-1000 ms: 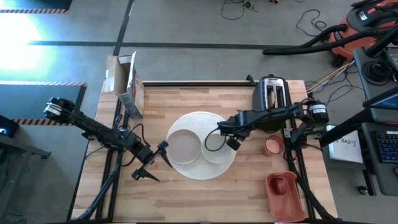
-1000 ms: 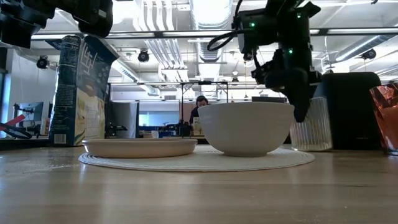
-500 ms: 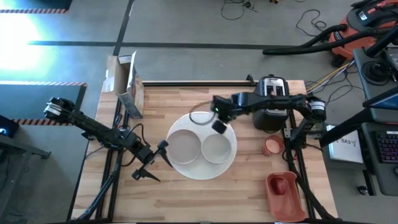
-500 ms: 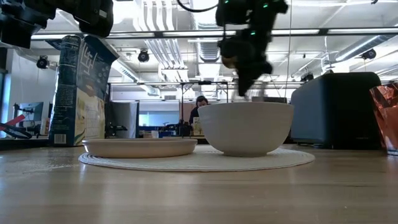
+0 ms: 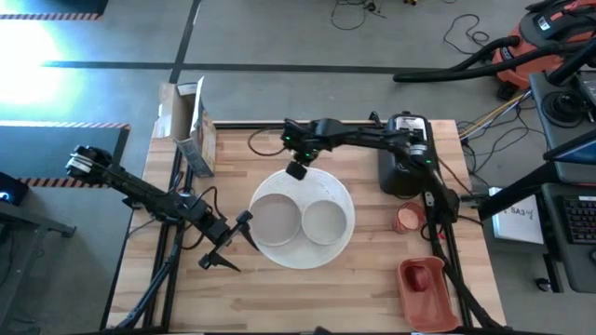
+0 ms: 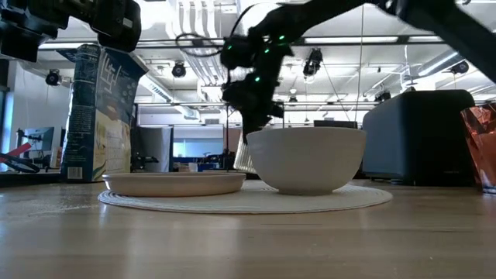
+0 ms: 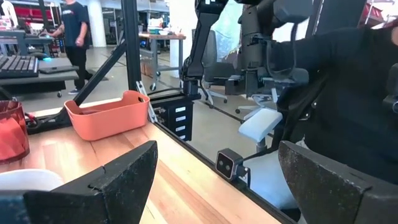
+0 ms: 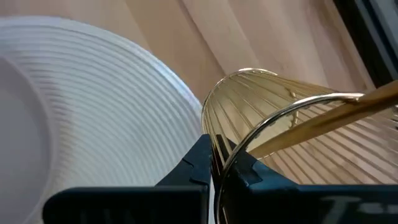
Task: Arrange a breakfast setting
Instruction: Move the cutlery to the top center of the table
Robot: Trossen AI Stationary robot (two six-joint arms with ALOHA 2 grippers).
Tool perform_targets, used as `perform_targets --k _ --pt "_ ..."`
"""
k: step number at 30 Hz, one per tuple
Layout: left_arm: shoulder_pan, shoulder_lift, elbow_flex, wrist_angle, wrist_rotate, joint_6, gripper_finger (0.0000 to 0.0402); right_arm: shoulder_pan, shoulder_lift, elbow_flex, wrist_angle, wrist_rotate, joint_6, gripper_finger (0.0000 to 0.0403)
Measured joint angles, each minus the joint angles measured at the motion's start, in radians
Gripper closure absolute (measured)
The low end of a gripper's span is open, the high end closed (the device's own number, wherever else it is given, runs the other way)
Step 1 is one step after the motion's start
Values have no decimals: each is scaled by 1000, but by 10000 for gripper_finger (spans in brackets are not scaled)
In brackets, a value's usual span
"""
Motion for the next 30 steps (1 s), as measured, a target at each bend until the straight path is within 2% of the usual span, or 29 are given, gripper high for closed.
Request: perform_targets --k 7,11,21,30 --pt "0 0 0 -3 0 3 84 -26 211 311 -237 13 -39 394" --pt "0 0 0 -5 0 3 84 -31 273 405 -289 31 -56 394" --pt "0 0 0 -7 0 3 84 -32 271 403 -283 40 -55 382" --pt "0 0 0 -7 0 3 84 -32 216 403 -283 39 -51 306"
